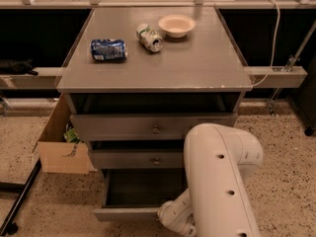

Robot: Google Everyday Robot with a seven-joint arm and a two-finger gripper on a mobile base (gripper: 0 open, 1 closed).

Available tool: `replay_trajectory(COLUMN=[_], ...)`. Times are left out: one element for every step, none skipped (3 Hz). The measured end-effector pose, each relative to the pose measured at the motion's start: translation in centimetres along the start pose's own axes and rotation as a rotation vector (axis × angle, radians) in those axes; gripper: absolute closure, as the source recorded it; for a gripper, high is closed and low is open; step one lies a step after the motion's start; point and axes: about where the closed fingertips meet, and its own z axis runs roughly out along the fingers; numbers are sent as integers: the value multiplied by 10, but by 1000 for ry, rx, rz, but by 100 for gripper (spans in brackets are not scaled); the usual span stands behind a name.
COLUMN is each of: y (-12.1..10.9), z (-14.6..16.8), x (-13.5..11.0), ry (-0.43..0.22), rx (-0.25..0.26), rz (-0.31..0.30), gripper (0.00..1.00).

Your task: Close bottom drawer

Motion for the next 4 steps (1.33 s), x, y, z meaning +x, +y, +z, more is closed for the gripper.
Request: replay_trajectory(y=[-2,-8,-14,-14], z=[-4,-32,-52,-52], x=[1,21,54,54], ry=[-5,-31,-14,-14], rx=[6,50,97,97], rz=[1,16,21,21], gripper=[100,100,100,100])
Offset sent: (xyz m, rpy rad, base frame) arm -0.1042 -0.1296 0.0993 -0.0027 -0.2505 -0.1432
